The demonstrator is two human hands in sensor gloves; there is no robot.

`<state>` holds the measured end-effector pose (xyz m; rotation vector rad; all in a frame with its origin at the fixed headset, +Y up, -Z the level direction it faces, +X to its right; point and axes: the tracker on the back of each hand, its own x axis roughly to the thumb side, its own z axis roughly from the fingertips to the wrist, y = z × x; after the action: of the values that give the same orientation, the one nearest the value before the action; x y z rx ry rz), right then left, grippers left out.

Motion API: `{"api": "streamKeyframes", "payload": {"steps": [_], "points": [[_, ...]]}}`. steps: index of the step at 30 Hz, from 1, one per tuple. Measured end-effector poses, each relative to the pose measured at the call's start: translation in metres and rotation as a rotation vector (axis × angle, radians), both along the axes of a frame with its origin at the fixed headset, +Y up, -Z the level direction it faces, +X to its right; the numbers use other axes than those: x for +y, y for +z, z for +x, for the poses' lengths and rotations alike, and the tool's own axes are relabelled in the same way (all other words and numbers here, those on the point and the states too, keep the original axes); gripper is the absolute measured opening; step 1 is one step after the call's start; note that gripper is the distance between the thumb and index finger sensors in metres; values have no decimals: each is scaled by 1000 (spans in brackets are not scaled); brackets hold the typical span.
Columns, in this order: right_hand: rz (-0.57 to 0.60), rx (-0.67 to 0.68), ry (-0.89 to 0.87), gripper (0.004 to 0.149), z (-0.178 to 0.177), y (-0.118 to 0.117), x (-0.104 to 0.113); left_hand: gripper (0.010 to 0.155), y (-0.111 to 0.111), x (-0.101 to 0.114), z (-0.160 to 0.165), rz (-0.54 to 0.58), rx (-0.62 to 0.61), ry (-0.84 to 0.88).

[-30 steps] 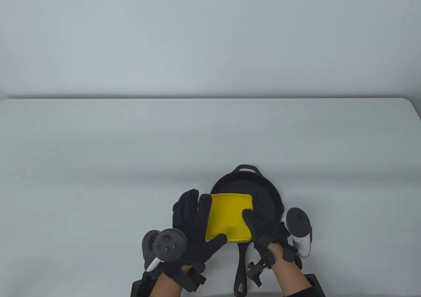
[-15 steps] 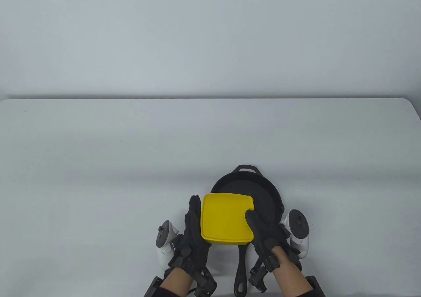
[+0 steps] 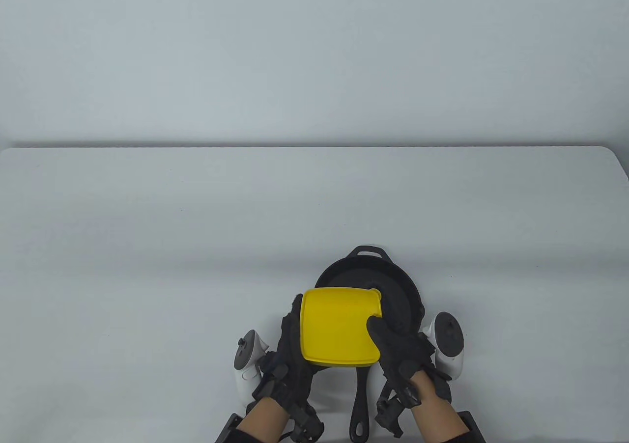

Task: Sprinkle coffee beans onto the frying pan

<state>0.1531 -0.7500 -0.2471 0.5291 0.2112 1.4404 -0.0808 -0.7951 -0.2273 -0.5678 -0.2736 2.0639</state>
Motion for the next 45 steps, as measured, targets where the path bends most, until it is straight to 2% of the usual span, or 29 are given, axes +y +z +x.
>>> {"api": "streamKeyframes", "payload": {"steps": [6,10,12,17,20,23,26,28,29,30,31,34,39,42,45], "points": [[-2,-9,-60,49,9,-4,-3,74,-3,0,3,-50,-6,41],[-47,18,-110,44,10,-6,-10,84,-3,-2,1,-68,-52,-14],[-75,-3,-120,45,11,-6,-11,84,-2,1,0,-49,-61,-49],[29,-66,-185,47,35,-13,7,80,1,8,-2,-59,-21,-108],[160,-192,-82,51,71,-17,16,79,-1,6,-14,-65,30,-192],[219,-470,71,52,99,-11,24,79,-4,6,-24,-65,91,-241],[263,-744,284,53,107,3,47,79,-5,8,-32,-86,134,-207],[398,-937,552,55,116,15,66,80,-5,10,-38,-84,156,-183],[405,-1024,622,55,121,18,67,80,-5,10,-40,-83,161,-187],[388,-1111,699,55,129,19,66,80,-5,9,-43,-80,167,-201],[361,-1131,725,56,133,18,63,80,-5,9,-44,-83,172,-210],[172,-1042,762,54,149,9,40,80,-5,7,-43,-105,190,-208],[-54,-1060,806,53,162,2,12,80,-3,9,-41,-103,167,-198],[-109,-1042,808,54,163,-2,2,80,-1,10,-40,-95,162,-218],[-99,-1076,896,56,163,-2,0,80,-1,9,-38,-101,152,-223]]}}
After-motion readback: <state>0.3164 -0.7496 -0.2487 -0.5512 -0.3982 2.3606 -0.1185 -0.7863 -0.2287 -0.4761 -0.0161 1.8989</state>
